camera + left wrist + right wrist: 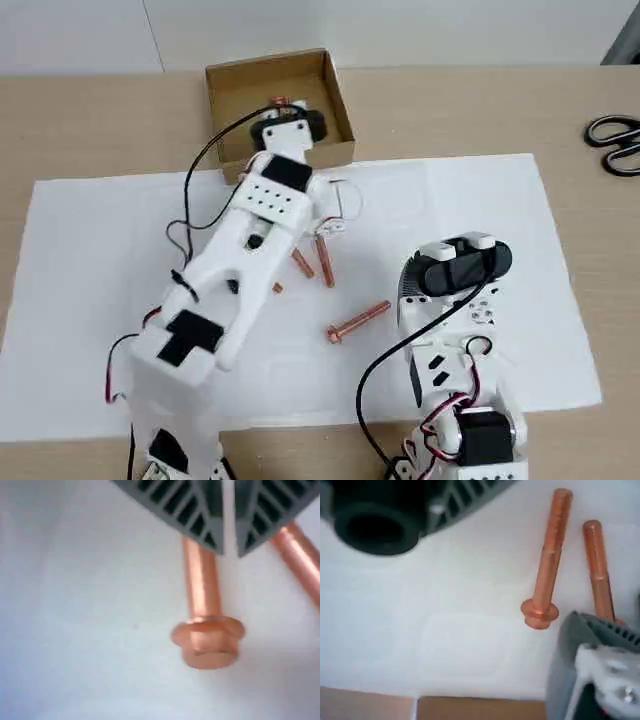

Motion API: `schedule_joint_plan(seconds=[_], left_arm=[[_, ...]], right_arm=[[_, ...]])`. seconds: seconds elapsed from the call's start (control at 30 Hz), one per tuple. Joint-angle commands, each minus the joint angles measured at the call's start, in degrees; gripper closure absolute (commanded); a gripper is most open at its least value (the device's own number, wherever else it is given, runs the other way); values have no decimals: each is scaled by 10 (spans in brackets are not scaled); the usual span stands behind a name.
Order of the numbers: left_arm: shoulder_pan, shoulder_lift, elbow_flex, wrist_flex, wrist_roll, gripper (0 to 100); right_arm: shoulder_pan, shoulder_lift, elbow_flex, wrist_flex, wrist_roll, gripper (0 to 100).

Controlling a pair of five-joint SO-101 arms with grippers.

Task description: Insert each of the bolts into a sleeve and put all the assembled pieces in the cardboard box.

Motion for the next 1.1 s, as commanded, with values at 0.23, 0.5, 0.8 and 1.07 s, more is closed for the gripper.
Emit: schedule_joint_plan(seconds=[0.23,0.5,0.8,1.07], left_arm=[[3,116,-188,115,3,991],[2,195,-327,195,3,989],[4,219,-366,199,29,989],[4,220,-364,201,74,976]], right_arm=[[-3,-7,-5,0,-4,995],[-3,-7,-5,-1,-4,995],[-3,-7,-5,0,-4,995],[-3,-7,-5,0,-4,995]])
